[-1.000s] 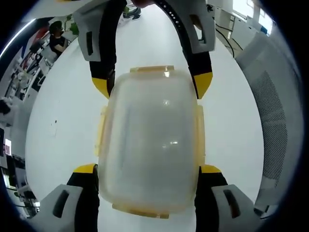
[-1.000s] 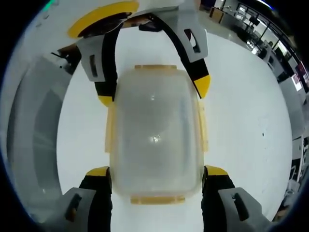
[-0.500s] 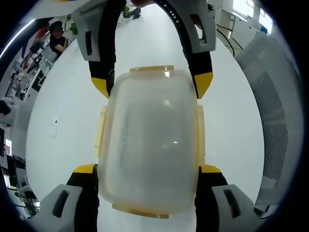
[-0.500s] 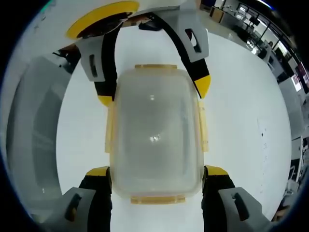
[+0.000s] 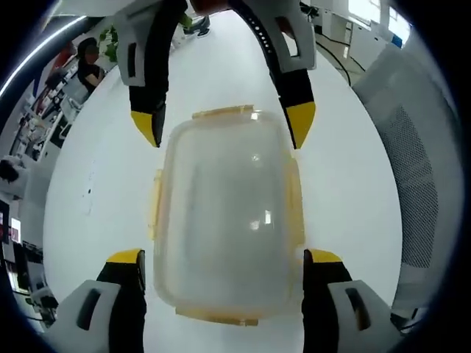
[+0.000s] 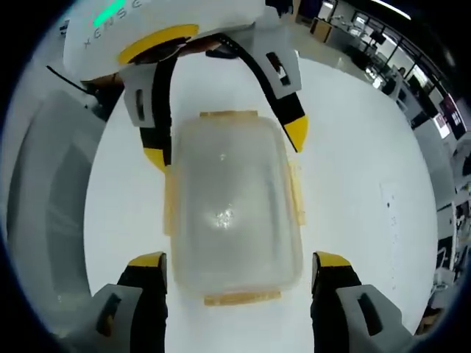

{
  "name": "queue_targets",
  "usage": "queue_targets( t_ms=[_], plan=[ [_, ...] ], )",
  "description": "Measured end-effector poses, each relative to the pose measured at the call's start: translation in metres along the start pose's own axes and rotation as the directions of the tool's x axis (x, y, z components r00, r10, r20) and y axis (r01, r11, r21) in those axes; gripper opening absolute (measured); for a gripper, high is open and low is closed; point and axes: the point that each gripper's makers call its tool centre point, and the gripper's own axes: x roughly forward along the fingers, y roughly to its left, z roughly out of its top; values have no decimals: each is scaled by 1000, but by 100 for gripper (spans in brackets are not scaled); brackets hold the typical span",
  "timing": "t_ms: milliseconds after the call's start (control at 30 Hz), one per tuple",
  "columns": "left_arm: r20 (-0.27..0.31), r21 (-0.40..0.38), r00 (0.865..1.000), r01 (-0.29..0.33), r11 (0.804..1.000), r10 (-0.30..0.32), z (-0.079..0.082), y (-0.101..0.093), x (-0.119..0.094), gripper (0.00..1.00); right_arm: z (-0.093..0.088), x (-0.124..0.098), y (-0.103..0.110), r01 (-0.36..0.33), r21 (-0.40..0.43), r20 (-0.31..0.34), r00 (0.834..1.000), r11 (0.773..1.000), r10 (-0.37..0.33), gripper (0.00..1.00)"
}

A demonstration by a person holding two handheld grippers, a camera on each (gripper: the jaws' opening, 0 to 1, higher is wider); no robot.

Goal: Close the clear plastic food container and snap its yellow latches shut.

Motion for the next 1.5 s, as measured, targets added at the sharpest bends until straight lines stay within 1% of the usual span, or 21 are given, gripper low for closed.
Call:
queue_targets(
  t_ms=[67,133,233,333,367,500,533,567,633,700,733,800,867,1000,1067,1167,1200,1267,1367,1500],
  plan=[
    [15,-15,1000,-7,1000,7,3,0,-1,92,1,-2,-2,15,18,12,1000,1000,-15,83],
    [19,-24,1000,-20,1000,20,5,2,-2,93,2,-3,0,13,34,26,1000,999,-13,84],
    [41,-42,999,-28,999,30,10,1,-5,93,3,-5,1,28,49,37,999,998,-30,84],
    [43,-47,998,-41,998,43,11,1,-8,93,3,-7,0,44,76,49,998,996,-48,84],
    [48,-61,998,-45,997,48,11,1,-9,94,4,-8,1,45,101,65,997,994,-52,84],
    [70,-96,995,-67,993,73,10,2,-13,94,4,-10,3,58,118,80,994,991,-68,84],
    [84,-124,994,-65,990,76,11,1,-14,95,4,-11,4,60,136,88,993,989,-72,84],
    [92,-132,993,-64,989,77,12,1,-14,95,6,-12,3,66,142,99,992,988,-81,84],
    [88,-134,991,-85,987,97,9,2,-17,94,8,-15,3,69,173,122,988,982,-91,84],
    [104,-145,988,-95,985,110,11,3,-20,94,9,-19,2,84,188,136,984,978,-111,84],
    [116,-167,986,-102,981,123,12,4,-21,94,9,-19,3,82,194,140,984,978,-110,84],
    [129,-187,982,-111,976,136,13,5,-24,94,11,-22,4,87,215,158,980,973,-123,84],
    [133,-203,980,-119,972,148,12,4,-26,94,9,-23,4,99,223,159,978,970,-136,84],
    [141,-248,976,-125,961,164,8,2,-28,94,9,-26,8,106,243,181,972,964,-152,83],
    [148,-253,974,-133,958,174,6,1,-30,94,8,-27,10,107,250,188,969,962,-157,82],
    [145,-276,972,-142,951,187,2,0,-31,94,9,-28,14,102,288,218,961,952,-168,82],
    [152,-305,968,-144,941,198,1,1,-33,94,7,-27,17,93,296,217,963,951,-162,82],
    [163,-348,964,-142,927,209,-1,1,-36,94,5,-28,18,103,307,223,959,946,-177,82],
    [168,-363,960,-150,920,222,-4,0,-39,94,6,-31,20,102,350,249,948,931,-197,82],
    [188,-382,954,-150,912,236,-6,-1,-44,93,6,-32,24,114,372,261,940,921,-221,82]
  ],
)
